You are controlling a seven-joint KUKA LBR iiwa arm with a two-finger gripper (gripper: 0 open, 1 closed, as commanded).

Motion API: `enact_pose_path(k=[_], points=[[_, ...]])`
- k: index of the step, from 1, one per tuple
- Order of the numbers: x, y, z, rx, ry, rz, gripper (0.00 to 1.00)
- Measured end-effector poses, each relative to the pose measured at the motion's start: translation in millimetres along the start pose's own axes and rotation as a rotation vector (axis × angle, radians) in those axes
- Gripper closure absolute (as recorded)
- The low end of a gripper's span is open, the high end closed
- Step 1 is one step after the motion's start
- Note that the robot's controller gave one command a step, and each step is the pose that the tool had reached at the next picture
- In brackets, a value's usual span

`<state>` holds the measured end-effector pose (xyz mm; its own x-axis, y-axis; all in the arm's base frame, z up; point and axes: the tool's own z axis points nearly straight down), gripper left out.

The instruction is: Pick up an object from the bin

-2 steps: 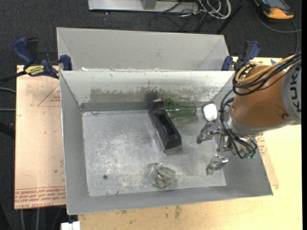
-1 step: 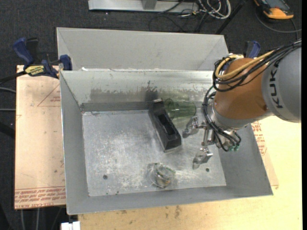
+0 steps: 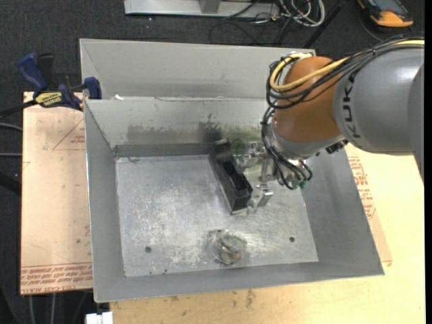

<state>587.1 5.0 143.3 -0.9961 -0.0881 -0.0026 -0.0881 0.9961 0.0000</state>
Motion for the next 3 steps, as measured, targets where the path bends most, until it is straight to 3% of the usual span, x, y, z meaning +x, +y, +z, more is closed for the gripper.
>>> enact_pose_path(k=[1,2,3], points=[[-41.9,14.9,44.7,-0.001,0.032,-0.018,0.0],[-41.2,15.2,43.5,-0.001,0.028,-0.019,1.0],[-41.2,15.2,43.6,-0.001,0.028,-0.019,1.0]])
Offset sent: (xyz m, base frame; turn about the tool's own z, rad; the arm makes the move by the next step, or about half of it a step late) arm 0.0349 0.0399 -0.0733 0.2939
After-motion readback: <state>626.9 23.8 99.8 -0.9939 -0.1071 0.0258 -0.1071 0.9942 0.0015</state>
